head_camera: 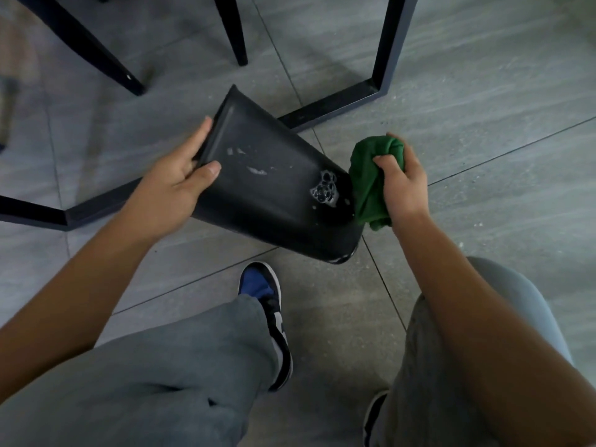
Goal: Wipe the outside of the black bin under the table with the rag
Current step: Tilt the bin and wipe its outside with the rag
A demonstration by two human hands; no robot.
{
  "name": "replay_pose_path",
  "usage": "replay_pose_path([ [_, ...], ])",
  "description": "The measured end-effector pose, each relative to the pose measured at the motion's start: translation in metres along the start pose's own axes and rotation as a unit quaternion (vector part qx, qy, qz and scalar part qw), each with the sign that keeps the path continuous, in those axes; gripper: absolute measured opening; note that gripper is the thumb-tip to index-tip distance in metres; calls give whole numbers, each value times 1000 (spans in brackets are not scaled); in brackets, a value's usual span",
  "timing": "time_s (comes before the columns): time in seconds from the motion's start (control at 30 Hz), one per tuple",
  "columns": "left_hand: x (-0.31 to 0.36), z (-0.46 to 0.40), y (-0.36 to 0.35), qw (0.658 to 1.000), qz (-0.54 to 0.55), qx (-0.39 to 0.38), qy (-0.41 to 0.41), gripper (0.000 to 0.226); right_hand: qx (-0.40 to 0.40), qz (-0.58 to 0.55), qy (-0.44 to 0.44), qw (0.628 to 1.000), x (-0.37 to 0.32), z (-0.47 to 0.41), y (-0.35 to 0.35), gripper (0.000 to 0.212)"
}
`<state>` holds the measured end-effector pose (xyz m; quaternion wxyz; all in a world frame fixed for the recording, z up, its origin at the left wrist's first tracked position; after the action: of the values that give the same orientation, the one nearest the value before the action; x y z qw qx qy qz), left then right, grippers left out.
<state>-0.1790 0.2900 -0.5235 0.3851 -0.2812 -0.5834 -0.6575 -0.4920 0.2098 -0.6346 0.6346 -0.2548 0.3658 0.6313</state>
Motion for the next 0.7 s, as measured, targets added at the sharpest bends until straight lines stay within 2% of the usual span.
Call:
replay_pose_path([
  [0.2,4,-7,-10,1000,-27,-11,-4,57,7,6,0,1000,7,2,-5,49],
  [0.43,10,-26,-19,997,-62,-40,-39,67,31,24,-6,999,10,-3,-10,53],
  [0.57,15,-42,-13,995,-72,-56,-35,63,39,59,35,997,7,-5,-9,49],
  [0.7,14,-43,-12,997,-58,-30,-37,56,60,76,52,994,11,-3,-13,37],
])
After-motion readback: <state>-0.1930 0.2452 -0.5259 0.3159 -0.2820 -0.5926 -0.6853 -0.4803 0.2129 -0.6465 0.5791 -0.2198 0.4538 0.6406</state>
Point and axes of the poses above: each hand's wrist, its own z-axis away from the middle knuckle, its own y-axis out of the back of the hand, x = y × z, the point moved 4 cm from there along -z, towards the middle knuckle, and after that the axes turned 10 degrees about -y, right-handed, at the moved point
